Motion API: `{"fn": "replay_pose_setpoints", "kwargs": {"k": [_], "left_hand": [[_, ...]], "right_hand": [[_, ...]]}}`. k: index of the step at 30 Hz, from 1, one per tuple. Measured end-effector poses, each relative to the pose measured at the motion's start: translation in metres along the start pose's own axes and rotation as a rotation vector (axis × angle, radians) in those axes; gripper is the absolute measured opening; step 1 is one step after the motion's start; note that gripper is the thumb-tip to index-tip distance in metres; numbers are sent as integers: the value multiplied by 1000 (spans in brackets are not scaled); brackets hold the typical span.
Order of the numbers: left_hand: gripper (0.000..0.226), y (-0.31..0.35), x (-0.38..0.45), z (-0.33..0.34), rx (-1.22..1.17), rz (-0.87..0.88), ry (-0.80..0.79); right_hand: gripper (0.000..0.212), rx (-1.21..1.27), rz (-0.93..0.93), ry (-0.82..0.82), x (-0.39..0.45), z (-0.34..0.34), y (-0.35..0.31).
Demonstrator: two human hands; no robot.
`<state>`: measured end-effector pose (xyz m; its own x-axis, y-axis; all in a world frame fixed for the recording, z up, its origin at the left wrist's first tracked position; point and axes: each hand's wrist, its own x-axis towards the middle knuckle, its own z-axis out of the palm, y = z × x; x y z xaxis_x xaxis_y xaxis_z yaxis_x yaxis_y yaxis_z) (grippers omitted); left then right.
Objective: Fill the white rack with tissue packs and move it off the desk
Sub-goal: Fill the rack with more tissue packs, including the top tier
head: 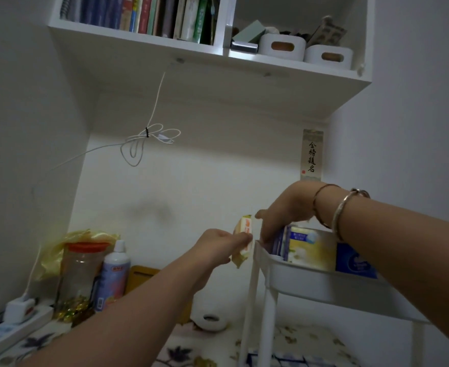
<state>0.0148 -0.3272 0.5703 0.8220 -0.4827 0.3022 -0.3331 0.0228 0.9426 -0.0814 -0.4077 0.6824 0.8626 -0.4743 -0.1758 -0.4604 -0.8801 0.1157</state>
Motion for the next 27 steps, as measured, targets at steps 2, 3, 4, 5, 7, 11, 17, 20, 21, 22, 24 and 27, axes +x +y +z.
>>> {"fn": "replay_pose_setpoints", "kwargs": {"k": [2,3,4,5,7,11,17,20,21,22,24,27], "left_hand": [[42,1,-1,-5,-12,30,-13],[42,1,-2,-7,-15,52,-31],[42,2,-4,-8,-21,77,-51],[42,4,-6,-9,-33,104,-69],[40,10,-11,-11,-52,162,-106],[32,24,-24,-12,-62,260,-184],[38,35,-38,-11,-21,308,-193],[17,38,-41,-12,21,291,-205],[13,39,-42,-11,38,283,-208],[13,40,-42,-10,48,279,-208],[19,42,-42,-5,59,274,-183],[27,48,-40,1,136,279,-131]], "right_hand": [[57,117,-48,65,-8,-1,6],[54,166,-85,109,-12,-1,9],[51,219,-135,149,-14,-1,12],[46,279,-203,183,-16,-2,16],[41,409,-357,227,-17,-3,24],[32,454,-491,253,-19,-2,31],[28,473,-476,310,-37,-10,39],[33,337,-368,249,-44,-8,35],[32,298,-341,260,-44,-7,33],[31,269,-324,281,-45,-7,31],[28,224,-301,315,-46,-7,28],[33,147,-259,350,-47,-7,24]]}}
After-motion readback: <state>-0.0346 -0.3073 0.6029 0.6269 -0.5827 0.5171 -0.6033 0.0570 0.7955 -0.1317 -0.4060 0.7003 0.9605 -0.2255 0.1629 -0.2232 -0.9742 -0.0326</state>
